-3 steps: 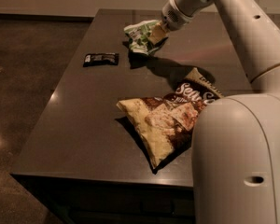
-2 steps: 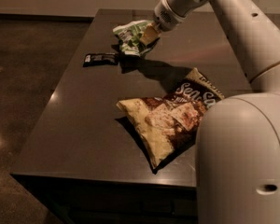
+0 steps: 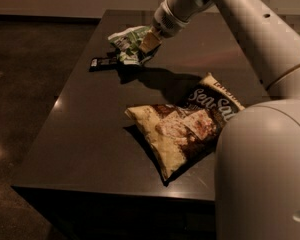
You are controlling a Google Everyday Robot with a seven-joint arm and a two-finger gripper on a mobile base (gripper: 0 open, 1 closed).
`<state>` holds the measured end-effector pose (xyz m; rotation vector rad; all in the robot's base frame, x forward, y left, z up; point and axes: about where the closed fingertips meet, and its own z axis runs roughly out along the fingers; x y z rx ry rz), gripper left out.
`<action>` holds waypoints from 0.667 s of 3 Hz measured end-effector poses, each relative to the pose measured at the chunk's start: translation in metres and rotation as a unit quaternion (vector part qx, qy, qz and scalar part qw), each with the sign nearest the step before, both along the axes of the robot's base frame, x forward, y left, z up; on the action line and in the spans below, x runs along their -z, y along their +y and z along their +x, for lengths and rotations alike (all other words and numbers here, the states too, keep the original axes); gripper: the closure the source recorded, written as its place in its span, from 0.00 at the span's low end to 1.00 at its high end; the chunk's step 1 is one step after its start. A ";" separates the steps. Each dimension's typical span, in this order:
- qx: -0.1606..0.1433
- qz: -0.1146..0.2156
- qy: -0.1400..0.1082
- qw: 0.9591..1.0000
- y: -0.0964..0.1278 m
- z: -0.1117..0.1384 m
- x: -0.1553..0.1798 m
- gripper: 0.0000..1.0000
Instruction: Move green jalapeno chip bag near rxbar chocolate
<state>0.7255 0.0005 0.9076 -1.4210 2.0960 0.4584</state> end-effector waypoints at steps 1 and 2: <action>0.000 0.000 0.002 1.000 0.001 0.001 0.003 0.37; -0.002 0.000 0.004 1.000 0.004 0.001 0.006 0.13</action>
Offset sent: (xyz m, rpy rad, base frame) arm 0.0008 0.0013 -0.0029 -0.0006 0.0044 0.0005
